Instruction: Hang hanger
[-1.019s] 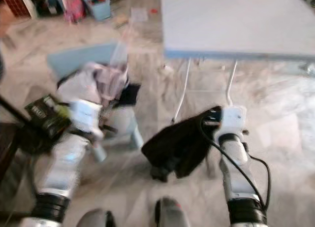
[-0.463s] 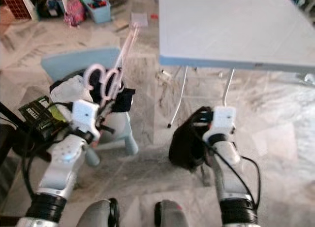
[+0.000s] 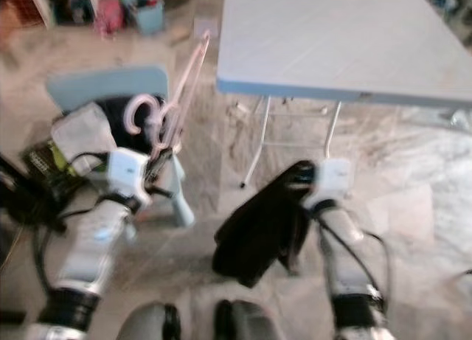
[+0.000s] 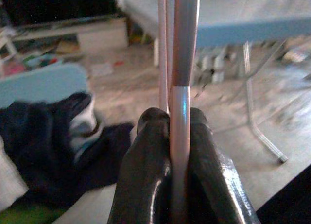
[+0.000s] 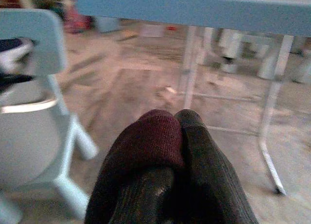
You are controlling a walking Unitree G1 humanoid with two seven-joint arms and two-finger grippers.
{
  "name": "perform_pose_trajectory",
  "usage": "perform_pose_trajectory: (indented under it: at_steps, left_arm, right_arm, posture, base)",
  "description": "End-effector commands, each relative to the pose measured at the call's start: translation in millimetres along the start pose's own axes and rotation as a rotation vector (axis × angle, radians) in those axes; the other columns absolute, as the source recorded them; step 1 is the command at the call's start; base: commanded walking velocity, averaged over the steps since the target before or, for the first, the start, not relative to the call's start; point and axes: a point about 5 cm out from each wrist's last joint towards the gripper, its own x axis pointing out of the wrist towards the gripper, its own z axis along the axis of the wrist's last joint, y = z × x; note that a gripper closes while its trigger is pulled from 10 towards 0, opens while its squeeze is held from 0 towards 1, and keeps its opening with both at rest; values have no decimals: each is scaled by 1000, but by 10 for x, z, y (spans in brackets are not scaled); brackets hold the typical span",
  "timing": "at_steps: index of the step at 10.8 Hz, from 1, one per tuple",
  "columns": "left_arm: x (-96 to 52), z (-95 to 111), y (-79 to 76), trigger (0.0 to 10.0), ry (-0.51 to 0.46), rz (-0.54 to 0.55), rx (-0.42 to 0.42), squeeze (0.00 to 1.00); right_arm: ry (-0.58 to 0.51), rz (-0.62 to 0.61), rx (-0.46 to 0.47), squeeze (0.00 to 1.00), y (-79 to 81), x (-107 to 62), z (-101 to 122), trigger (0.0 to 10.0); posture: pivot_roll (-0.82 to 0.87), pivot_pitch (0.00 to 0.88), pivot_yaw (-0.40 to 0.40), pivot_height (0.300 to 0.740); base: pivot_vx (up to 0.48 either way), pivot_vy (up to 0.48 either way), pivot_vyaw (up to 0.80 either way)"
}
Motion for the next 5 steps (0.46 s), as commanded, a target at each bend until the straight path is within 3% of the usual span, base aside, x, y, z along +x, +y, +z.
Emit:
perform_pose_trajectory:
  at_steps: [1, 4, 5]
  left_arm:
    - [31, 17, -39, 10000, -9, -16, -9, 0]
    - [-20, -58, -30, 10000, 17, -26, 13, 0]
    - [-138, -125, 10, 10000, 40, 8, 48, 0]
  right_arm:
    - [-22, 16, -27, 0, -46, 8, 63, 10000]
    - [29, 44, -63, 0, -83, -30, 48, 10000]
    - [-20, 62, -44, 0, -60, -57, 86, 10000]
  posture:
    - [-89, 103, -22, 740]
    - [-101, 81, -5, 740]
    - [-100, 72, -12, 740]
  base:
    - [0, -424, 0]
    - [0, -400, 0]
    - [0, 0, 0]
